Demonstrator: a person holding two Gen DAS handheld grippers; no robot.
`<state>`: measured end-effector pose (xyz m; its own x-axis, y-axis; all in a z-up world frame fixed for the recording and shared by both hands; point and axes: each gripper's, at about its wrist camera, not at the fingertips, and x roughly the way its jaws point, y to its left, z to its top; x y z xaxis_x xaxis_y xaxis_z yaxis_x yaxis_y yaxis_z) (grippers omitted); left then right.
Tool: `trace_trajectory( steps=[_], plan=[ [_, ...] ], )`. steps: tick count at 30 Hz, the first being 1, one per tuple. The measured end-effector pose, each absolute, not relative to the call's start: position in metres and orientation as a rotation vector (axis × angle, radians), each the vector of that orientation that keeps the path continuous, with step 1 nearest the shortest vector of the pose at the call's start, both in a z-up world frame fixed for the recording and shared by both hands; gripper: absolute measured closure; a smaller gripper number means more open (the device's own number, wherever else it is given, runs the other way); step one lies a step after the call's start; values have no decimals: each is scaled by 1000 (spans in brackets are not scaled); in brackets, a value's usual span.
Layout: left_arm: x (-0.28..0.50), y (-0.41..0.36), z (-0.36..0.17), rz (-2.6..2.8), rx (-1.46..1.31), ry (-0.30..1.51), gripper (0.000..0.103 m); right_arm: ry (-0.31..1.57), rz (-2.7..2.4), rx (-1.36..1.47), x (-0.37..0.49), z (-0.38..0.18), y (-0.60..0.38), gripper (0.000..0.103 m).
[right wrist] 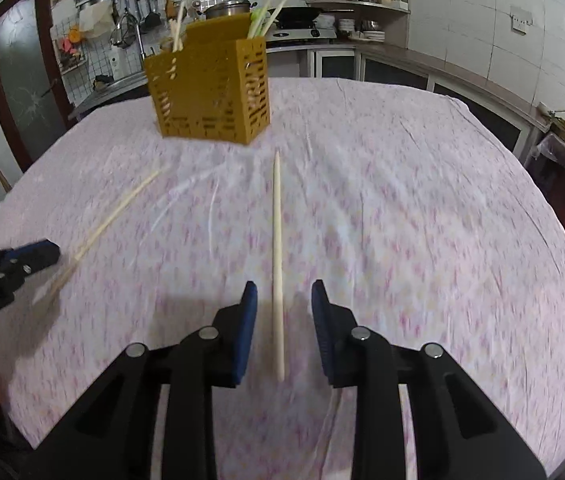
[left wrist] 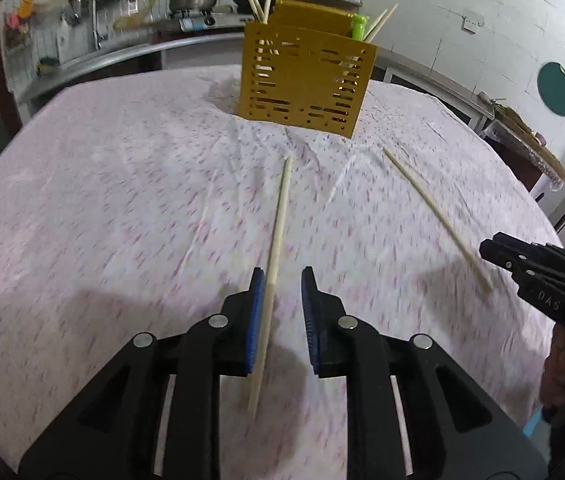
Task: Organize utensils
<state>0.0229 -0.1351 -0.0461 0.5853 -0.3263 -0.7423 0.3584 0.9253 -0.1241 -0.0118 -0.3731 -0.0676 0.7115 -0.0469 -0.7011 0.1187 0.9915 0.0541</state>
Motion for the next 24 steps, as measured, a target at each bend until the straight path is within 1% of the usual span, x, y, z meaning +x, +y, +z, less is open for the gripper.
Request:
trace_trajectory(
  steps=[2, 4, 9, 17, 18, 20, 22, 24],
  plan=[
    [40, -148, -44, -389, 76, 841, 84, 775, -95, 102, 7, -64, -375, 74],
    [60, -157, -46, -405, 55, 867, 82, 774, -96, 110, 32, -61, -378, 74],
    [106, -179, -60, -407, 63, 926, 82, 786, -98, 95, 82, -58, -377, 74],
    [135, -192, -75, -420, 85, 975, 81, 842, -102, 85, 135, -74, -373, 74],
    [138, -197, -75, -427, 93, 977, 80, 848, -96, 83, 138, -76, -373, 74],
    [140, -205, -77, -438, 130, 970, 71, 872, -92, 66, 145, -83, -371, 74],
    [140, -216, -79, -428, 178, 947, 70, 880, -99, 46, 150, -87, -370, 75],
    [138, -225, -81, -411, 216, 927, 70, 887, -98, 29, 153, -87, -367, 81]
  ],
)
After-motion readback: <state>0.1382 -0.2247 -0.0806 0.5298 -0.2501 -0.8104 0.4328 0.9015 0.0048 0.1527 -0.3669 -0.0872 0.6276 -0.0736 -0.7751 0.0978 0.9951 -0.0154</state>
